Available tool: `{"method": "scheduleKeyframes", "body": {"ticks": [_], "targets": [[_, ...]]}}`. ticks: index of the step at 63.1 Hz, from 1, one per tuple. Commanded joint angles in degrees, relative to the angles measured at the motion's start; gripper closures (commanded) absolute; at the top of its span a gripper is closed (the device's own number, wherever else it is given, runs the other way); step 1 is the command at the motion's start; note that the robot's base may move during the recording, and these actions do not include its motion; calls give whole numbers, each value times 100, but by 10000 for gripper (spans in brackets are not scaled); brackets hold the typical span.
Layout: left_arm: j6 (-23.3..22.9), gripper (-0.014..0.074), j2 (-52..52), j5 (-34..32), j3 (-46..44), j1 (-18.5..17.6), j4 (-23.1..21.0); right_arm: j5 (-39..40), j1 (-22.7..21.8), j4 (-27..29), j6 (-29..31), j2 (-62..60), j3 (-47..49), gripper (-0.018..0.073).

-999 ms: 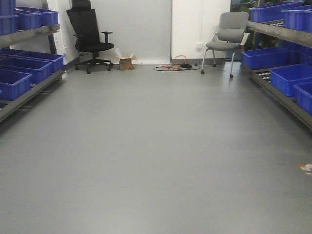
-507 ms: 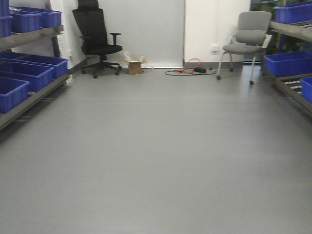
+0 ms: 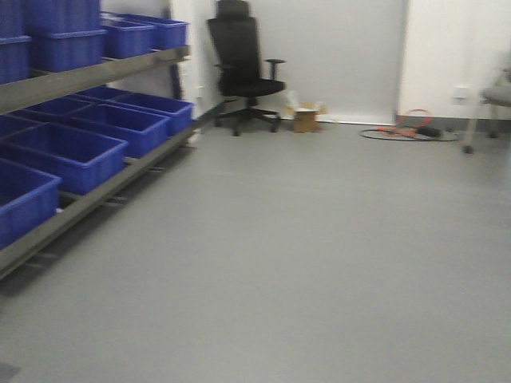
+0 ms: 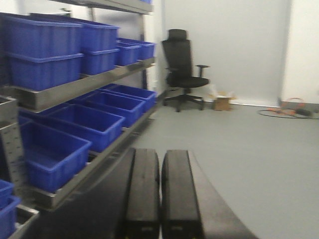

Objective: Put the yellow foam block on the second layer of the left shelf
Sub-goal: 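Drive the base down the aisle toward the shelf of blue bins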

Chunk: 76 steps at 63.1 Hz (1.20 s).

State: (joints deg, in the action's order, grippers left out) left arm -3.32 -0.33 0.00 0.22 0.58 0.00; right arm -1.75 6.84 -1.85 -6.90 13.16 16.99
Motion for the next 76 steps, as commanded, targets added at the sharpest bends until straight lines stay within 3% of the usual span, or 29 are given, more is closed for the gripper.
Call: {"method": "scheduleKeyframes", "body": {"ticks": [1,76], "targets": [[-19,472,-97,-469,154,0,-32,497,-33,-48,40,59,189,58],[-19,472,-97,-469,154,0,-32,497,-33,-48,40,59,189,58]]}}
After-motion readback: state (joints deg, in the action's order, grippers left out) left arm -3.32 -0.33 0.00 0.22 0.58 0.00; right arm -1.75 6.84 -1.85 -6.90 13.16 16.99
